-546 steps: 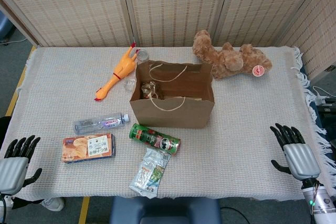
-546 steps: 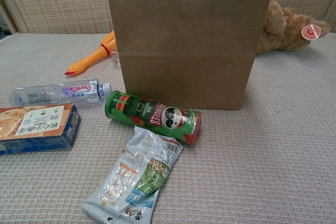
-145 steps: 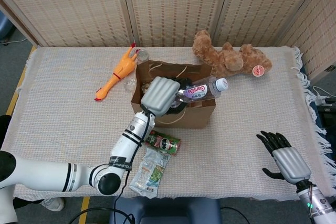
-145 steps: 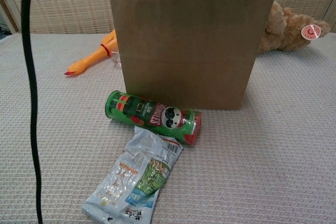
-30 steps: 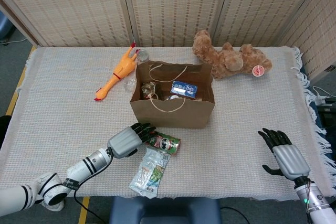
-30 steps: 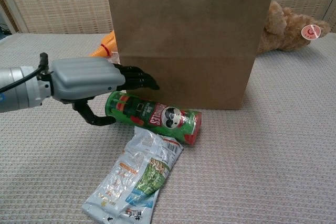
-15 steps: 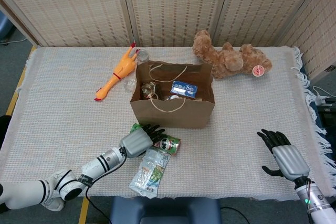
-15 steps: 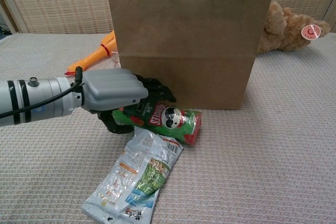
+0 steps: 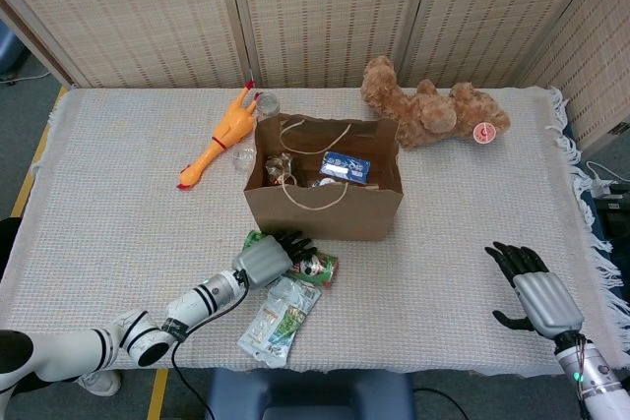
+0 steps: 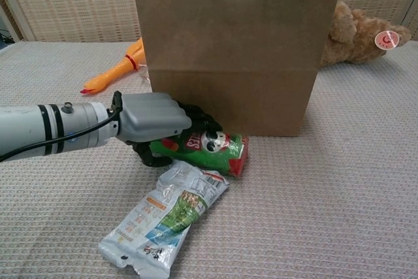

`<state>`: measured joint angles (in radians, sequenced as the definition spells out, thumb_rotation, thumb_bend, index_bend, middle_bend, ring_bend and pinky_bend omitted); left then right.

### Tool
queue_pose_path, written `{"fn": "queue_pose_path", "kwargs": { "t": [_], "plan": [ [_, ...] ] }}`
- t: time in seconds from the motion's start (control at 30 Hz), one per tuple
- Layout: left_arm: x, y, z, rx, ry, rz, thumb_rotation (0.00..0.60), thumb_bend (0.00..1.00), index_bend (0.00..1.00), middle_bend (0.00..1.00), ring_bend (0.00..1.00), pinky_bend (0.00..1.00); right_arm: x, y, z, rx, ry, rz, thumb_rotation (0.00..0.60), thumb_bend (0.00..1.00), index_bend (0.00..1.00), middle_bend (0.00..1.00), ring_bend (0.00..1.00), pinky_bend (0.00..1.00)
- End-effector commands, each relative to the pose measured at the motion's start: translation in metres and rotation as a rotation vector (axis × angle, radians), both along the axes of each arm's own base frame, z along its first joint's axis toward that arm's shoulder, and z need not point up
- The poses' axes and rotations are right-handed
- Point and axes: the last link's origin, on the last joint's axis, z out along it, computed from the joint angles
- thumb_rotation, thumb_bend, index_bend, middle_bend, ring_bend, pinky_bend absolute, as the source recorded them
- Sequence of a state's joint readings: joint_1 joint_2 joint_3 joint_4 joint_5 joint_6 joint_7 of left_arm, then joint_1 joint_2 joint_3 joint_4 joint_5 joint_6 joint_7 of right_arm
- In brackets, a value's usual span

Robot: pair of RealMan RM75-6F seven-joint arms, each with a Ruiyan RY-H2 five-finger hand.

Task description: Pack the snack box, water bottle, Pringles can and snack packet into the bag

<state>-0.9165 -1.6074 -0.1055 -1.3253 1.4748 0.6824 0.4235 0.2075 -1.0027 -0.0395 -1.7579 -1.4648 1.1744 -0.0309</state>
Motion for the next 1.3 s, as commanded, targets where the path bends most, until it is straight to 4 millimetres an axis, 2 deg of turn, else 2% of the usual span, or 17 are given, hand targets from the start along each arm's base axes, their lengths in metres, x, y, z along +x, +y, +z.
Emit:
{"fn": "queue_pose_path", "kwargs": {
  "t": [0.03,0.07,0.17,0.27,0.43,0.53,0.7,0.97,1.1,1.3],
  "plan": [
    [-0.001,0.001,-0.001,0.016,-0.016,-0.005,0.6,0.52,0.28,0.25,0.21,0.38,0.0,0.0,0.0,-0.002,-0.001,-0.001,0.6,0.13,0.06,0.0,0.0,0.0],
    [-0.001,0.0,0.0,0.021,-0.022,-0.01,0.6,0.56,0.38,0.37,0.31,0.46,0.0,0.0,0.0,-0.002,-0.001,-0.002,0.6,0.13,0.06,0.0,0.0,0.0],
    [-0.006,-0.002,0.002,0.026,-0.039,-0.013,0.6,0.6,0.56,0.56,0.49,0.59,0.0,0.0,0.0,-0.001,0.0,-0.003,0.6,0.13,0.06,0.0,0.0,0.0],
    [-0.009,-0.002,0.01,0.038,-0.053,-0.019,0.6,0.61,0.61,0.61,0.53,0.62,0.0,0.001,0.0,-0.002,0.0,-0.003,0.6,0.13,0.06,0.0,0.0,0.0],
    [-0.017,-0.001,0.036,0.086,-0.054,-0.029,0.6,0.62,0.62,0.62,0.53,0.62,-0.001,0.001,0.001,-0.003,0.0,-0.003,0.6,0.13,0.06,0.0,0.0,0.0],
    [-0.026,0.002,0.059,0.137,-0.042,-0.02,0.6,0.61,0.62,0.62,0.53,0.62,-0.001,0.002,0.001,-0.007,-0.001,-0.003,0.6,0.13,0.06,0.0,0.0,0.0],
    [-0.042,0.008,0.105,0.243,-0.048,0.025,0.6,0.61,0.61,0.62,0.53,0.62,0.0,0.003,0.001,-0.008,-0.003,0.01,0.6,0.13,0.06,0.0,0.0,0.0],
    [-0.064,0.023,0.181,0.424,-0.151,0.148,0.6,0.61,0.61,0.62,0.53,0.62,0.003,0.004,-0.001,-0.013,-0.006,0.029,0.6,0.13,0.06,0.0,0.0,0.0],
    [-0.067,0.033,0.218,0.519,-0.186,0.157,0.6,0.61,0.61,0.61,0.53,0.61,0.004,0.006,-0.002,-0.016,-0.002,0.036,0.6,0.13,0.06,0.0,0.0,0.0],
    [-0.058,0.041,0.257,0.612,-0.269,0.162,0.6,0.61,0.61,0.61,0.53,0.61,0.004,0.006,-0.003,-0.026,0.007,0.041,0.6,0.13,0.07,0.0,0.0,0.0]
  ]
}}
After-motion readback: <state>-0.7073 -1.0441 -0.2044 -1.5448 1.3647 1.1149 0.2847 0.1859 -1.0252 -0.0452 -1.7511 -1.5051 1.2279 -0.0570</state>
